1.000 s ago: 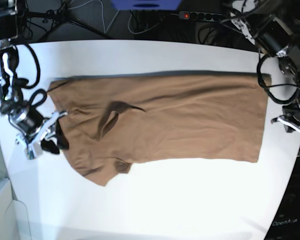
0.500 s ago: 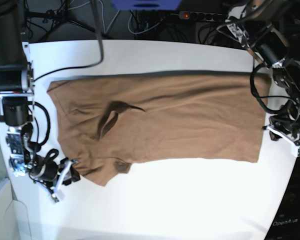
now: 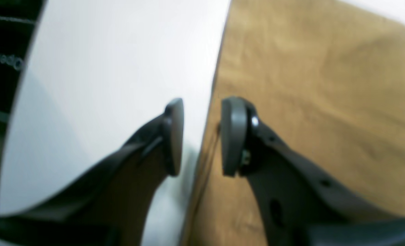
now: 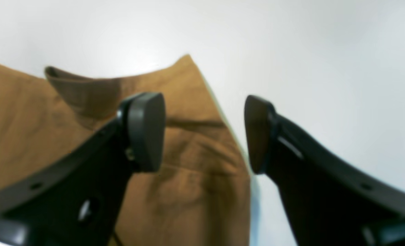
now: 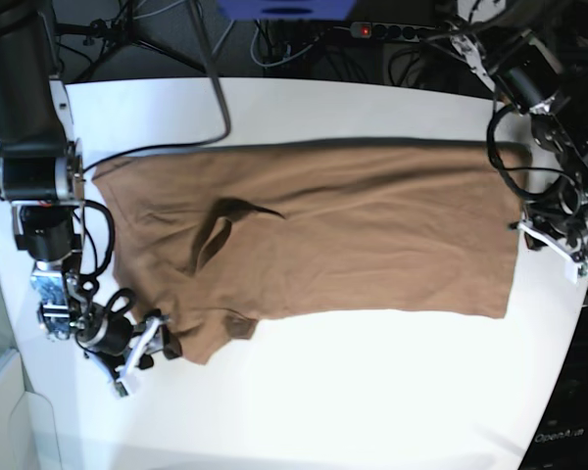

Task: Fold the T-shirt properly
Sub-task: 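Move the right gripper to the shirt's hem corner and grasp it, then reposition both grippers onto the shirt's shoulder edge and grasp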

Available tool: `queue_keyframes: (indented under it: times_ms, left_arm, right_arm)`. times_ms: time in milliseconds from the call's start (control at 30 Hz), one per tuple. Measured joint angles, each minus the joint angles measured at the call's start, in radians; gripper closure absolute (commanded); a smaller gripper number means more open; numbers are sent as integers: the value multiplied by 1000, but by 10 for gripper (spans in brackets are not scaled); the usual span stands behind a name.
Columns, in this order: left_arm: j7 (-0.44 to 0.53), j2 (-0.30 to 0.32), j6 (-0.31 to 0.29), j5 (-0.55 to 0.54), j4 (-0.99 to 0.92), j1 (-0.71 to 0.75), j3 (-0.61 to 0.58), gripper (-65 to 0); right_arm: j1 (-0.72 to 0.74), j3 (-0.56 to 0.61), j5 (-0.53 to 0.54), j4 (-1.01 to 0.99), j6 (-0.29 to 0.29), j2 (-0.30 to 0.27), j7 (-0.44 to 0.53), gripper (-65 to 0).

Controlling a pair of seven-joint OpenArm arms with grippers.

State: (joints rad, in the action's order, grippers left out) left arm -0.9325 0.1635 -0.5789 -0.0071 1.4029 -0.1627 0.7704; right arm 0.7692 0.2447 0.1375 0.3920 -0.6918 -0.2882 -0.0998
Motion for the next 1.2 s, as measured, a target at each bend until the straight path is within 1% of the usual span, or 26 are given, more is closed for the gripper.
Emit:
queue_keyframes:
  times_ms: [200, 267, 300, 333, 400, 433, 500, 533, 600, 767, 867, 900, 1000, 1033, 1100, 1200]
  left_arm:
    - [-1, 0, 0, -11, 0, 14, -2, -180]
    - [1, -7, 0, -11, 0, 20, -2, -180]
    - [1, -16, 4, -6, 1, 22, -1, -180]
    - [-4, -23, 3, -3, 1, 23, -1, -180]
    - [-3, -31, 0, -5, 0, 24, -2, -180]
    - [0, -31, -1, -11, 0, 20, -3, -180]
    - [1, -29, 4, -6, -1, 0, -9, -179]
    - [1, -26, 3, -3, -3, -7, -19, -179]
    - [16, -26, 1, -15, -3, -18, -45, -179]
    - [7, -64, 0, -3, -4, -19, -62, -178]
    - [14, -66, 3, -4, -23, -26, -80, -174]
    - [25, -66, 3, -3, -45, -29, -90, -154]
    - [78, -73, 3, -4, -122, -28, -113, -33]
    - [93, -74, 3, -4, -149, -28, -112, -8]
    - [127, -66, 3, -13, -195, -26, -112, -19]
    - [130, -60, 2, -19, -212, -28, -109, -19]
  right_arm:
    - [-3, -1, 0, 0, 0, -1, 12, -369]
    - [-6, -1, 1, 0, 0, -4, 11, -357]
    - [-13, -3, 5, 1, -1, -11, 14, -331]
    - [-24, -21, 10, 3, -8, -21, 17, -283]
    - [-57, -60, 8, 8, -7, -41, 18, -163]
    - [-80, -82, 11, 8, 7, -51, 18, -106]
    - [-121, -97, 9, 6, 1, -75, 19, -52]
    - [-138, -97, 6, 5, 5, -81, 14, -44]
    - [-164, -97, 11, 5, 3, -81, 36, -42]
    - [-188, -97, 30, 14, 1, -63, 54, -42]
    - [-199, -101, 37, 14, -2, -66, 65, -42]
    - [-198, -101, 37, 15, -7, -66, 63, -41]
    - [-203, -101, 37, 17, -7, -66, 64, -39]
    - [-208, -101, 40, 18, -7, -67, 75, -38]
    - [-218, -101, 50, 20, -7, -72, 80, -36]
    - [-256, -101, 56, 58, -11, -87, 91, -36]
